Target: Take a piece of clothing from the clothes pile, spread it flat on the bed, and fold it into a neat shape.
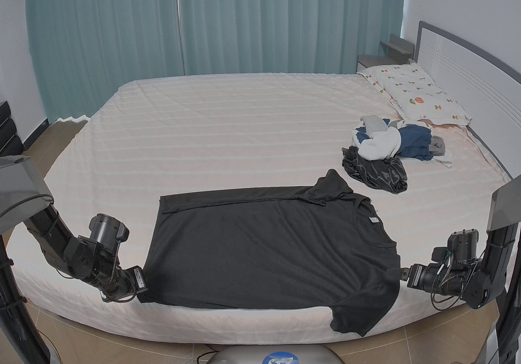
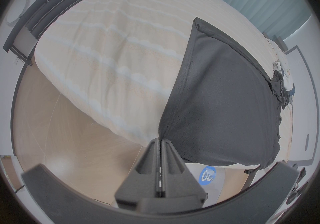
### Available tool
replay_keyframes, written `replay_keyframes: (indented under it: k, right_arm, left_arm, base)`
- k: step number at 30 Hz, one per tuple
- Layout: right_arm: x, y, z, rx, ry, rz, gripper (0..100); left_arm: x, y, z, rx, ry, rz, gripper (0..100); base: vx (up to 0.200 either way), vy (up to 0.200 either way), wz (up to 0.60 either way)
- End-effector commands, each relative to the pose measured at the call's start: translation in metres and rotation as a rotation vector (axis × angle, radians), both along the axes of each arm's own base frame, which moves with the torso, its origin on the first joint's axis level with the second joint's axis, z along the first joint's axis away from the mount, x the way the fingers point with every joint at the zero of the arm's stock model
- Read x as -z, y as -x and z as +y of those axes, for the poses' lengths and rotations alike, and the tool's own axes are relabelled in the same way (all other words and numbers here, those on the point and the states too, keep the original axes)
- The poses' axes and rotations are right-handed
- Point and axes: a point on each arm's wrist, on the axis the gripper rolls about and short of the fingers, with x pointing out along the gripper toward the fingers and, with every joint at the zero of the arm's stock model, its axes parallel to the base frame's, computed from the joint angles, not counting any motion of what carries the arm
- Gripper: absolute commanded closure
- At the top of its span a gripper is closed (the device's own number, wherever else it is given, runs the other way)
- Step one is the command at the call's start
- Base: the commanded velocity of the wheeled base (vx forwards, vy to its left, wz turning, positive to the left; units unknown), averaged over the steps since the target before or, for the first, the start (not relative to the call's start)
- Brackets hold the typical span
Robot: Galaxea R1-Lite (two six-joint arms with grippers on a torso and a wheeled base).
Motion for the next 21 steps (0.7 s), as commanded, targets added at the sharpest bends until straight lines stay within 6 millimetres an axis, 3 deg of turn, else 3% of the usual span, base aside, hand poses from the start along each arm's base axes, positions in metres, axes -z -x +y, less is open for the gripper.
replay_keyframes:
  k: [1,4,5,13,21]
  right_arm:
    - [-0.017,-0.010,0.004,0.023,-0.041,-0.088,0]
    - [-0.022,-0.012,0.011,0.030,-0.082,-0.103,0]
    - [-0.024,-0.013,0.013,0.030,-0.095,-0.106,0]
    - [-0.027,-0.015,0.032,-0.004,-0.146,-0.107,0]
    - [-0.039,-0.010,0.045,0.019,-0.193,-0.125,0]
  left_arm:
    - [-0.003,0.002,-0.001,0.006,0.003,0.001,100]
    - [-0.003,0.002,0.000,0.008,0.006,0.003,100]
    - [-0.002,0.002,-0.001,0.010,0.012,0.005,0]
    - [-0.007,0.001,-0.001,0.014,0.031,-0.011,0]
    - [-0.027,0.000,0.001,0.023,0.094,-0.085,0]
  base:
    - [0.000,0.000,0.00]
    - [0.000,0.000,0.00]
    - [0.000,0.000,0.00]
    - [0.000,0.000,0.00]
    - [0.000,0.000,0.00]
